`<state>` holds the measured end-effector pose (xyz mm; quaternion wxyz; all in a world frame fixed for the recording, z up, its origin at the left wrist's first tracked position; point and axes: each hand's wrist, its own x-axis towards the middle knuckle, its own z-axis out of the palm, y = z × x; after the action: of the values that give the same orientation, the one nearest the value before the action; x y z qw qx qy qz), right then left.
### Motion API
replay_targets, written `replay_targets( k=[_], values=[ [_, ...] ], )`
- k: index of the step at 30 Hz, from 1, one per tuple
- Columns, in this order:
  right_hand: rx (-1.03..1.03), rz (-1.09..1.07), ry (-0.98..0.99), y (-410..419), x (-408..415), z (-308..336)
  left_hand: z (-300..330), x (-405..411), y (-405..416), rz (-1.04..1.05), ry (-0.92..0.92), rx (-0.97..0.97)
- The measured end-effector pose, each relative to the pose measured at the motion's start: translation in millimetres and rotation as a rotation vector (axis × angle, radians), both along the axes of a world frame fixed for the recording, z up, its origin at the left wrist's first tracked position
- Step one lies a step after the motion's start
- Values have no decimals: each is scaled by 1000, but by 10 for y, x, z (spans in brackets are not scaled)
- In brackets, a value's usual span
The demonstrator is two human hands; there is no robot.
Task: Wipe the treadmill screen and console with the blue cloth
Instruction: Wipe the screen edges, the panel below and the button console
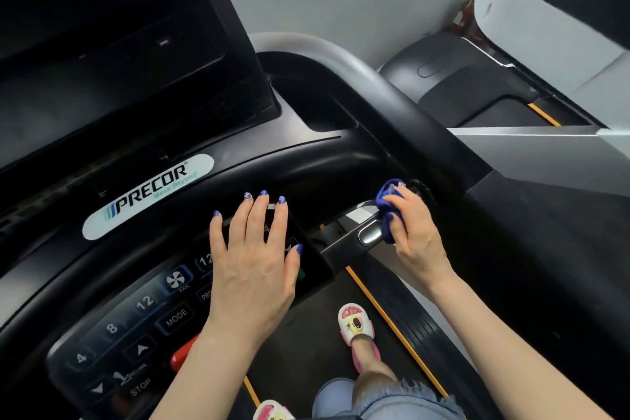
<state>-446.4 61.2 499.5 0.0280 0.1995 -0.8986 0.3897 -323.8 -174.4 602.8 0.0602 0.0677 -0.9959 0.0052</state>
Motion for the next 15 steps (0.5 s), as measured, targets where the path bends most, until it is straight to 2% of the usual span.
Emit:
replay_targets(
  k=[4, 9, 12, 15],
  values=[
    [24, -36, 68, 10, -93, 164, 85, -136, -97, -38, 61, 51],
    [-28, -232, 342, -68, -377, 620, 229, -517, -228, -129, 83, 47],
    [120, -359, 427, -11, -597, 684, 242, -799, -279, -203, 93, 59],
    [319, -410, 358, 28, -725, 561, 159, -1096, -413, -243, 31, 104]
  ],
)
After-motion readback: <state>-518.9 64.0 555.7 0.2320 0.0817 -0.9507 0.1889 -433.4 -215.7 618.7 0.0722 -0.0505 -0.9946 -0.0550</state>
